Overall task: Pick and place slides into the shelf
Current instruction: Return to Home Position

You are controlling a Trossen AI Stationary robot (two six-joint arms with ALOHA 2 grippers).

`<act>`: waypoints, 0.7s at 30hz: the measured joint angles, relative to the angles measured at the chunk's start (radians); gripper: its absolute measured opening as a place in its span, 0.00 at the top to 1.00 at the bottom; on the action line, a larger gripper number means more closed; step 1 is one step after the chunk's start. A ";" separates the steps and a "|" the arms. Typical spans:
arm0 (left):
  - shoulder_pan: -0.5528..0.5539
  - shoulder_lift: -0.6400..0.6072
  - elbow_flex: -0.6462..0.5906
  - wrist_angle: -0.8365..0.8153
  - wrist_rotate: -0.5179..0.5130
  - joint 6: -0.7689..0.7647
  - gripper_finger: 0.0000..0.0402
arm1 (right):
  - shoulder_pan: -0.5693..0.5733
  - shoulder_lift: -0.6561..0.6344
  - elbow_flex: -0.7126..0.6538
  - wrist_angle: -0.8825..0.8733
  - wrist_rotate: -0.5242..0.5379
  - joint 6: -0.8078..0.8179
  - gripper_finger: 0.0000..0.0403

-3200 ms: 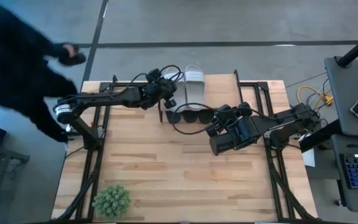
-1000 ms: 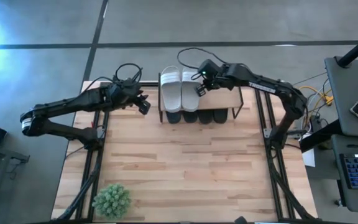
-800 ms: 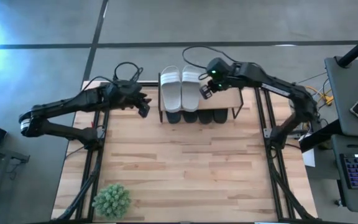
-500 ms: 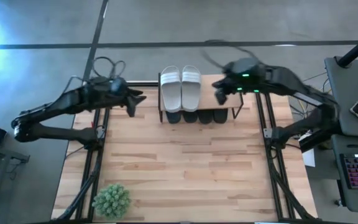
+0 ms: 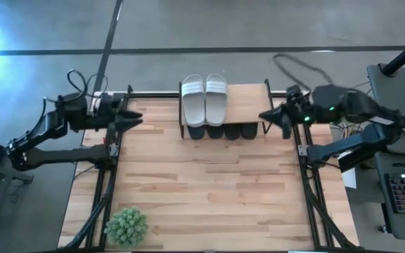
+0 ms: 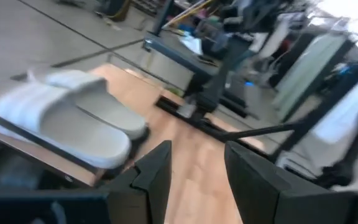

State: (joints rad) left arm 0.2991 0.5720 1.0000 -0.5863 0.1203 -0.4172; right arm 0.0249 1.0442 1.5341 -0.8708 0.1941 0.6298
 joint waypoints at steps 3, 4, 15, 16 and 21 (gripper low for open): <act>0.000 -0.117 -0.099 0.071 0.056 -0.058 0.67 | 0.095 -0.015 -0.142 0.179 0.017 0.030 0.97; 0.000 -0.158 -0.145 0.119 0.087 -0.072 0.67 | 0.124 -0.018 -0.197 0.262 0.017 0.026 0.97; -0.001 -0.538 -0.449 0.337 0.147 -0.072 0.67 | 0.178 -0.275 -0.699 0.698 0.008 -0.046 0.97; -0.001 -0.545 -0.454 0.350 0.157 -0.062 0.67 | 0.178 -0.314 -0.743 0.751 0.004 -0.082 0.97; 0.000 -0.532 -0.479 0.345 0.205 0.016 0.67 | 0.176 -0.479 -0.915 0.909 0.011 -0.216 0.97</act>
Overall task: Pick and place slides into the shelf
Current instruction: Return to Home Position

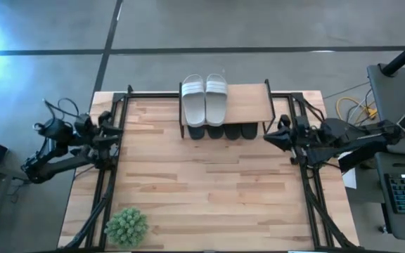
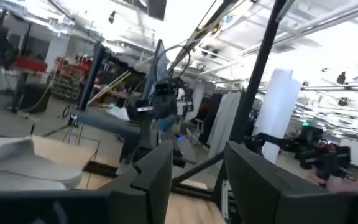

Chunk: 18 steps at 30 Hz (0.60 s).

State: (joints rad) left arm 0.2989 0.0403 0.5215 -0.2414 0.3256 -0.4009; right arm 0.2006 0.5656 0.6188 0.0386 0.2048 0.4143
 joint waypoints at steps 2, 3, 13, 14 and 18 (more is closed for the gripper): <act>0.000 0.006 -0.018 -0.004 -0.005 0.006 0.67 | 0.001 -0.043 -0.038 0.004 -0.013 -0.021 0.97; 0.000 0.005 -0.029 -0.022 -0.005 0.006 0.67 | 0.001 -0.062 -0.055 0.004 -0.026 -0.025 0.97; 0.000 -0.007 -0.085 0.012 -0.150 0.023 0.67 | -0.026 -0.248 -0.204 0.003 -0.103 -0.072 0.97; 0.000 -0.005 -0.100 0.015 -0.147 0.014 0.67 | -0.033 -0.260 -0.219 0.001 -0.104 -0.075 0.97; 0.000 0.016 -0.175 0.172 -0.133 -0.030 0.67 | -0.072 -0.309 -0.276 0.004 -0.105 -0.068 0.97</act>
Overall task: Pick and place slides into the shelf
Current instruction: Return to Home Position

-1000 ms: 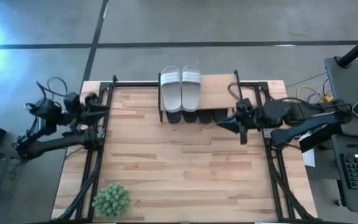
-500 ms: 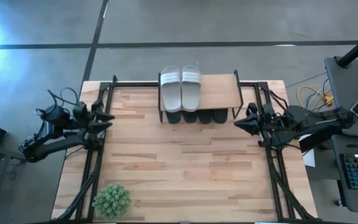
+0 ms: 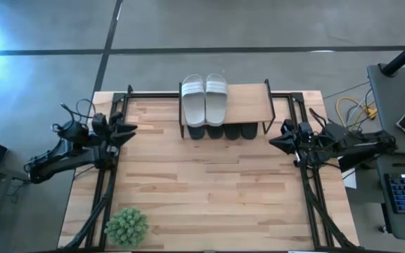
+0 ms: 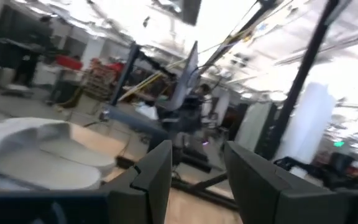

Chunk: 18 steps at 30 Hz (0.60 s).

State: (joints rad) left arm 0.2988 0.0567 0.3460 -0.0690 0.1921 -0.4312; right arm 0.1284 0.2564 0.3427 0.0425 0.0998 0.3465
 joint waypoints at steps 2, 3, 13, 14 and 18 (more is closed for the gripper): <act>0.000 0.004 -0.042 0.067 0.036 -0.012 0.67 | -0.021 -0.021 -0.026 0.002 -0.016 0.021 0.97; 0.000 0.007 -0.059 0.092 0.046 -0.022 0.67 | -0.030 -0.029 -0.038 0.004 -0.029 0.029 0.97; 0.000 -0.028 -0.183 0.111 0.038 -0.088 0.67 | -0.090 -0.096 -0.158 0.051 -0.074 0.068 0.97; 0.000 -0.028 -0.190 0.108 0.046 -0.090 0.67 | -0.093 -0.102 -0.165 0.052 -0.073 0.076 0.97; 0.002 -0.028 -0.197 0.112 0.086 -0.090 0.67 | -0.097 -0.124 -0.172 0.054 -0.074 0.083 0.97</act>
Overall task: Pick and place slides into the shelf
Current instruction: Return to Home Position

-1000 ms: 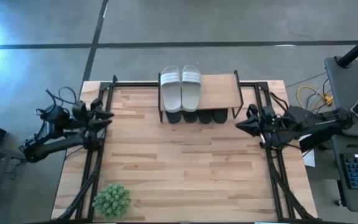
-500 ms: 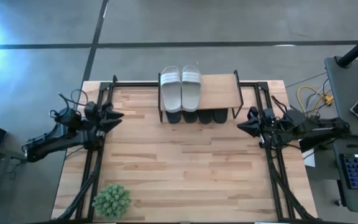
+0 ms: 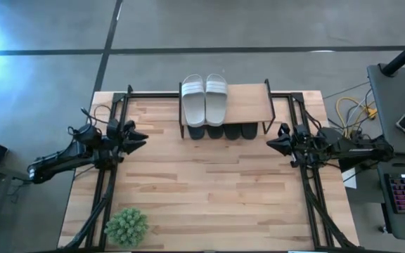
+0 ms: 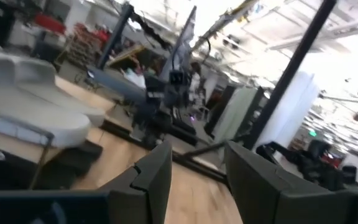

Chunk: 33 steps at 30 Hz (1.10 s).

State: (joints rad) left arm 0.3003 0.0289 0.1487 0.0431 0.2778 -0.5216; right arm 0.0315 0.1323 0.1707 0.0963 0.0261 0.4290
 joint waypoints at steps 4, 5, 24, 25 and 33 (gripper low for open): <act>0.018 -0.001 -0.013 -0.029 0.109 -0.045 0.67 | 0.000 -0.008 0.007 0.000 0.002 0.020 0.97; 0.024 0.000 -0.017 -0.026 0.152 -0.049 0.67 | 0.000 -0.007 0.011 -0.001 0.004 0.023 0.97; 0.046 0.025 -0.041 -0.018 0.105 0.024 0.67 | 0.000 0.008 0.021 -0.010 0.141 0.034 0.97; 0.024 0.026 -0.041 -0.024 0.098 0.024 0.67 | 0.000 0.008 0.021 -0.010 0.141 0.034 0.97; -0.221 0.011 -0.041 -0.016 0.106 0.024 0.67 | 0.000 0.015 0.019 -0.008 0.140 0.031 0.97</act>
State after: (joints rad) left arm 0.0797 0.0396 0.1074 0.0271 0.3836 -0.4976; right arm 0.0319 0.1471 0.1900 0.0883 0.1665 0.4603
